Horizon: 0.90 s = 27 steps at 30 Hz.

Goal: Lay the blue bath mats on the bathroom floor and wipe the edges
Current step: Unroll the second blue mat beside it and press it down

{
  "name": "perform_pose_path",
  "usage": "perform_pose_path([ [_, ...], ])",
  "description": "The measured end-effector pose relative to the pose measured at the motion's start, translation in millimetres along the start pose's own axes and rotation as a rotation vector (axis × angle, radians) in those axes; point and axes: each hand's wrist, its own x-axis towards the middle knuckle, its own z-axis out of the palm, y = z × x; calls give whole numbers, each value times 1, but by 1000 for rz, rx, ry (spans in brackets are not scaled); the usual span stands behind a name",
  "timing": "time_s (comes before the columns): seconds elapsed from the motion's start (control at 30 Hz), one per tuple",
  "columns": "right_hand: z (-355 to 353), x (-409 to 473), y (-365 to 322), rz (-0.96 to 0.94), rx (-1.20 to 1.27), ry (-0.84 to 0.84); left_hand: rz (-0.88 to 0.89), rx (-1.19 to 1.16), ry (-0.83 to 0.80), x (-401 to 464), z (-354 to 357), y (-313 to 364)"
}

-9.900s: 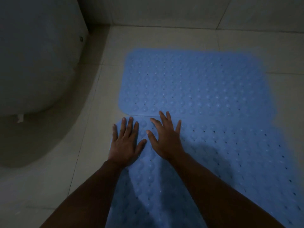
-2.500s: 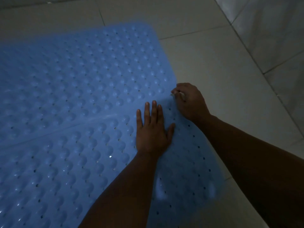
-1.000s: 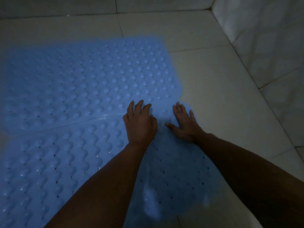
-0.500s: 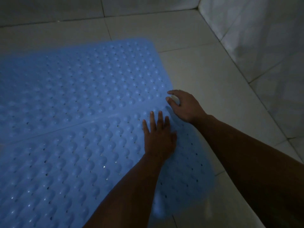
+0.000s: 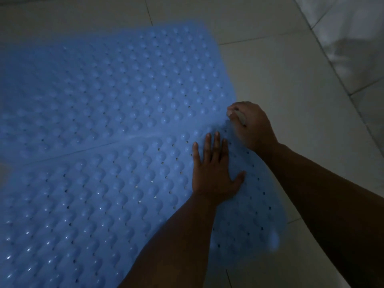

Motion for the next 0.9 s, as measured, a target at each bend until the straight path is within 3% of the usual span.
perform_pose_path([
  [0.17, -16, 2, -21, 86, -129, -287, -8, -205, -363, 21, -34, -13],
  [0.2, -22, 4, -30, 109, -148, -335, -25, -263, -361, 21, -48, -19],
  [0.3, -26, 5, -55, 170, -204, -437, -125, -447, -54, 5, -71, -45],
  [0.4, -3, -21, -87, 227, -244, -447, -182, -290, 148, -32, -74, -72],
  [0.6, 79, -98, -119, 157, -309, -476, -247, -135, 286, -69, -71, -105],
  [0.77, 96, -115, -117, 63, -432, -293, -257, -114, 276, -70, -67, -117],
  [0.9, 98, -115, -114, 55, -416, -262, -247, -91, 309, -57, -64, -122],
])
